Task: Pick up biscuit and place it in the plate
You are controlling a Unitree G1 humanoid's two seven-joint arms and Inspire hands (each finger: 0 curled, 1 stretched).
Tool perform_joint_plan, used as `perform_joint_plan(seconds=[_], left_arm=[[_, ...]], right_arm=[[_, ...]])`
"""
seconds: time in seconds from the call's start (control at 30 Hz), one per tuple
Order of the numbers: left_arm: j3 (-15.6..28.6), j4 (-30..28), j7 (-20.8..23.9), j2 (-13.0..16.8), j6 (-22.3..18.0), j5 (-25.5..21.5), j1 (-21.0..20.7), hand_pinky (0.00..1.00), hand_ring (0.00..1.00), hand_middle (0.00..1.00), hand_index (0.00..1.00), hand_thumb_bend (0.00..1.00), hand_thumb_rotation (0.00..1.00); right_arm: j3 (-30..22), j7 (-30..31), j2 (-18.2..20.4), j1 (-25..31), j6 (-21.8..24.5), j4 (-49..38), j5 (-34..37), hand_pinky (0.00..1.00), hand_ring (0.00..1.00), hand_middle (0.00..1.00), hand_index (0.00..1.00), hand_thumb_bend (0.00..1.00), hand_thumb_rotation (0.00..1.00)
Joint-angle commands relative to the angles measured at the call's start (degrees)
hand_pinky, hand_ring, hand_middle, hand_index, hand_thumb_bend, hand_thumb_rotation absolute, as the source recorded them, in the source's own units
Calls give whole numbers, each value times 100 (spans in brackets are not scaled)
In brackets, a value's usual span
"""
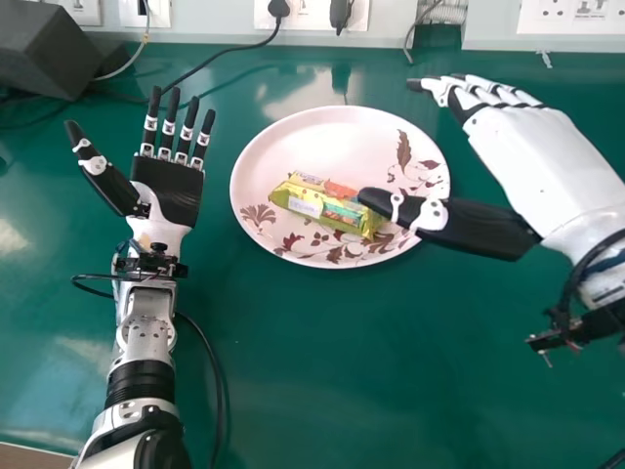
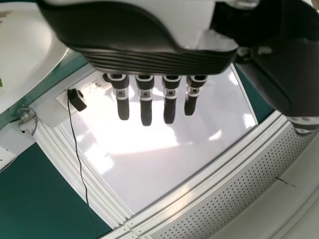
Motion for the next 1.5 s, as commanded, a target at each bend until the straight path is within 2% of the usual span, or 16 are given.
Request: perform_joint_plan(seconds=[0.0,0.17,0.23,0.3,0.37,0.57,0.67,0.8,0.97,1.2,1.47], left_arm=[[-25,370,-93,-131,83,44,458,88,93,97,100,100,78],[3,399,-100,-115,77,61,446,84,92,97,100,100,81],[13,385,-77,-118,81,71,444,76,89,96,100,100,80],[15,366,-63,-117,109,69,448,74,89,96,100,100,81],[1,351,-45,-110,109,92,456,75,89,97,100,100,80],[1,300,34,-129,162,70,470,81,92,98,100,100,72],[-11,254,48,-147,181,77,500,78,91,99,100,100,72],[-21,190,69,-176,221,75,542,79,91,100,100,100,71],[-33,168,91,-175,233,97,557,75,86,97,100,100,76],[-39,145,107,-166,246,102,561,74,85,98,100,100,84],[-30,208,110,-136,188,120,530,76,86,98,100,100,81]], right_arm=[[-95,-234,99,186,-223,89,190,100,100,100,100,100,68],[-187,-575,225,444,-553,255,532,100,100,100,100,100,68],[-268,-755,305,573,-828,396,833,100,100,100,100,100,68],[-332,-873,358,708,-992,469,994,100,100,100,100,100,68],[-389,-971,412,834,-1129,518,1124,100,100,100,100,100,68],[-533,-1232,624,1179,-1417,664,1607,100,100,100,100,100,67],[-610,-1284,650,1331,-1517,718,1753,100,100,100,100,100,67],[-661,-1381,793,1531,-1509,656,1927,100,100,100,100,100,68],[-672,-1616,1000,1672,-1636,762,2052,100,100,100,100,100,68],[-662,-1860,1256,1756,-2108,1172,2689,100,100,100,100,100,68],[-617,-1936,1486,1798,-2447,1570,3311,100,100,100,100,100,67]])
